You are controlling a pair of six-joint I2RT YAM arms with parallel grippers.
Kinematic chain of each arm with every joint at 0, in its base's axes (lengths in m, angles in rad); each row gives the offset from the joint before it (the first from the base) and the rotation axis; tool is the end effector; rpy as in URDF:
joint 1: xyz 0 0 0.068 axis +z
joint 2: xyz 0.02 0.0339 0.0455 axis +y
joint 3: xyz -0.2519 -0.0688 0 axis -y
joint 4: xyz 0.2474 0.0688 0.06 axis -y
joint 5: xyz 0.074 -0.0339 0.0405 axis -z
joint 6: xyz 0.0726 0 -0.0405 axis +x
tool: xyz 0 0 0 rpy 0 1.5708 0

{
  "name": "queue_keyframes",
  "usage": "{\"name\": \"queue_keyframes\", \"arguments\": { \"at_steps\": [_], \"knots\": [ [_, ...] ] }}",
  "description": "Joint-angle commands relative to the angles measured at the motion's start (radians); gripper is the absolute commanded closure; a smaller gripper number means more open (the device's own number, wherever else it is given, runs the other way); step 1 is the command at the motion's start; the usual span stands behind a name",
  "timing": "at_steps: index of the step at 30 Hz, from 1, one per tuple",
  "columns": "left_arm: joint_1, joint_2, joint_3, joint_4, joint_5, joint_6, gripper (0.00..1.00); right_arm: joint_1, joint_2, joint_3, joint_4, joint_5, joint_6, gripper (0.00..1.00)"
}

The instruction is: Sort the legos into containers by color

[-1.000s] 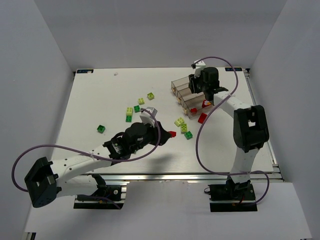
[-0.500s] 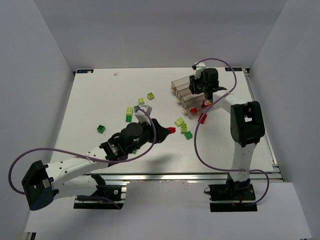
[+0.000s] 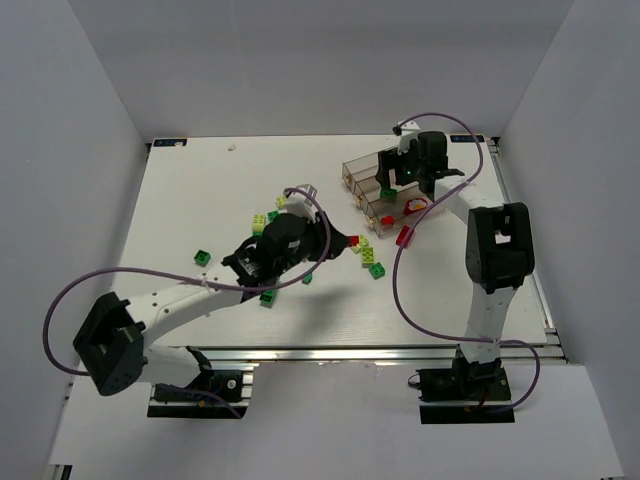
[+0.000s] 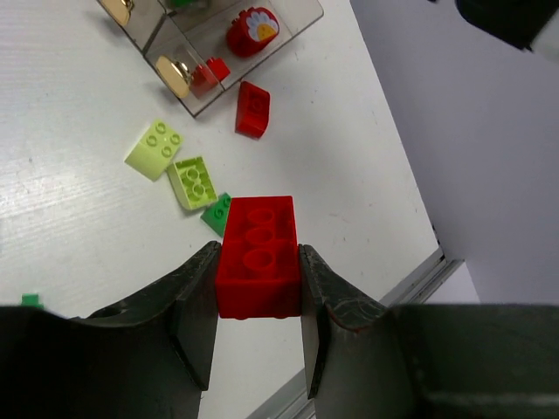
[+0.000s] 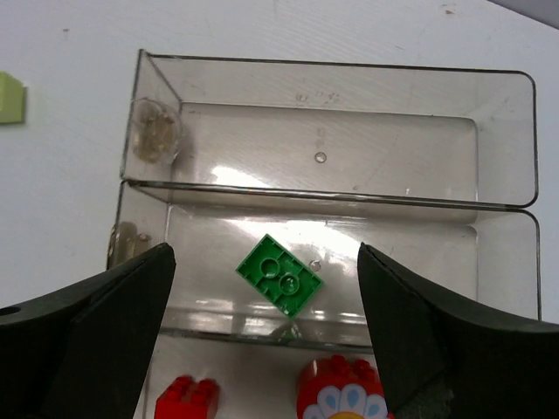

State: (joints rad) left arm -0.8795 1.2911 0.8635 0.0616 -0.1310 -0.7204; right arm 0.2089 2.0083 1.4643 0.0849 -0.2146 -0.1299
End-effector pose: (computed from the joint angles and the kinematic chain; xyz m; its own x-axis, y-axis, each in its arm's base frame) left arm 0.2220 -0.2534 0.2554 -0.6241 -0.2717 -0.7326 0.3651 0.7275 -0.5809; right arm 0.4853 0.1187 0.2007 -0.3794 -0.2098 -0.9011 -0.4423 0.8966 -0.0225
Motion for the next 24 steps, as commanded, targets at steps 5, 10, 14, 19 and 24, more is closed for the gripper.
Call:
{"name": "queue_keyframes", "arguments": {
  "at_steps": [5, 10, 14, 19, 24],
  "knots": [
    [0.082, 0.255, 0.293, -0.048, 0.198, -0.005, 1.0, -0.176, -0.227, 0.01, -0.139, -0.59, -0.022, 0.11],
    [0.094, 0.454, 0.489, -0.1, 0.266, -0.016, 1.0, -0.241, -0.327, 0.021, -0.364, -0.718, -0.134, 0.52],
    [0.096, 0.605, 0.649, -0.153, 0.275, -0.024, 1.0, -0.25, -0.451, -0.082, -0.45, -0.729, -0.24, 0.63],
    [0.096, 0.764, 0.827, -0.197, 0.237, -0.025, 1.0, -0.255, -0.572, -0.205, -0.488, -0.704, -0.307, 0.53],
    [0.103, 0.864, 0.933, -0.206, 0.191, -0.022, 0.97, -0.276, -0.599, -0.269, -0.524, -0.712, -0.306, 0.5]
  ]
}}
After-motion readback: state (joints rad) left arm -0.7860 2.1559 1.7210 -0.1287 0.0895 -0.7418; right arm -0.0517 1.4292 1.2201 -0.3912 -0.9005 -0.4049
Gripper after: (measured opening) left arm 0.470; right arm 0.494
